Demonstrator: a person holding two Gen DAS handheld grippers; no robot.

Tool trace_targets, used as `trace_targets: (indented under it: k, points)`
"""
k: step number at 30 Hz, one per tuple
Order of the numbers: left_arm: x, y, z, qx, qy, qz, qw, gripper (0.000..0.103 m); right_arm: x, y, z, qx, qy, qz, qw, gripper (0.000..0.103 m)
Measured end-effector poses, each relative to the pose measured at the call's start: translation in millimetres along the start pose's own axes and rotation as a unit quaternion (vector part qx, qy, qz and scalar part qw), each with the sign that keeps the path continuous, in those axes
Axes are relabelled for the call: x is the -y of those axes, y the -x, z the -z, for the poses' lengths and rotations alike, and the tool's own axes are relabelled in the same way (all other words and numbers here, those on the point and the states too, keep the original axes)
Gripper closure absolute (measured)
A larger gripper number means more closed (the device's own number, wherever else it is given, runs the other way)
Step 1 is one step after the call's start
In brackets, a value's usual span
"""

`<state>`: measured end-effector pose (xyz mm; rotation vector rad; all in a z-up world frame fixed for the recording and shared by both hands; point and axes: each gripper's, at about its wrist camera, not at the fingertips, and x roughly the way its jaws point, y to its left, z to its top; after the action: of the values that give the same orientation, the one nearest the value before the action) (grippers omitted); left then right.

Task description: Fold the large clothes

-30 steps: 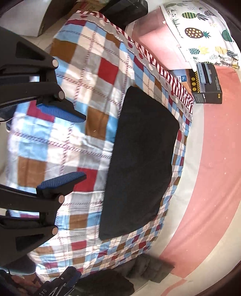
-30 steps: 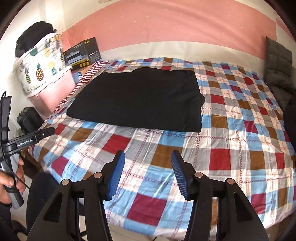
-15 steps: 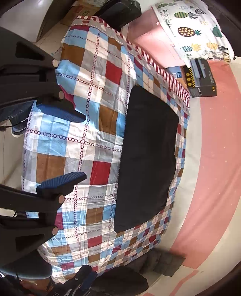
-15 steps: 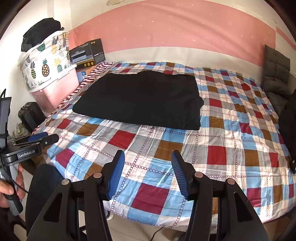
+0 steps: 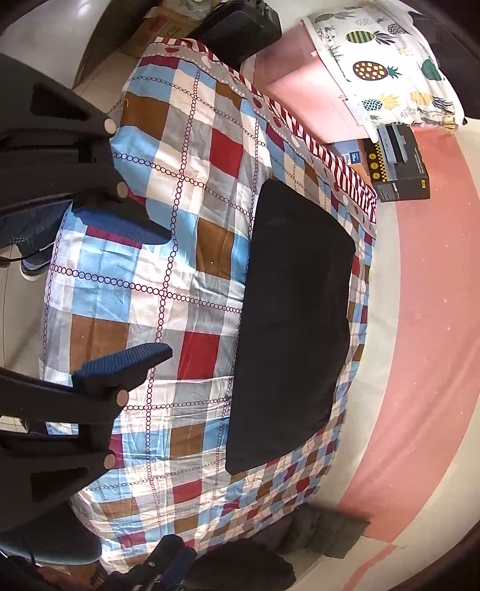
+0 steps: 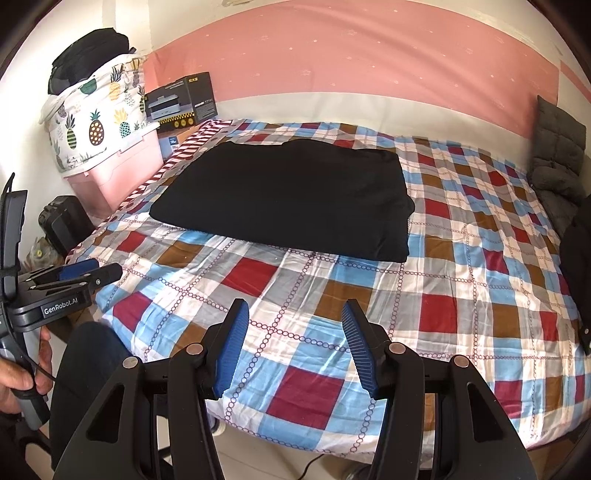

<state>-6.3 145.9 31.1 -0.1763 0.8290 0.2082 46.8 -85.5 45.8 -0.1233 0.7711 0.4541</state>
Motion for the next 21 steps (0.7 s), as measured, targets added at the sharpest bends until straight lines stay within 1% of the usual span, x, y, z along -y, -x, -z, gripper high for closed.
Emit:
trace_targets:
  k: [10, 21]
  points:
    - [5.2, 2.6, 3.1, -0.005, -0.006, 0.002, 1.0000, 0.045, -1.7, -0.7, 0.5, 0.001, 0.001, -0.001, 1.000, 0.050]
    - [4.5, 6.5, 4.4, -0.002, -0.007, -0.003, 1.0000, 0.045, -3.7, -0.9, 0.9, 0.002, 0.001, -0.004, 1.000, 0.050]
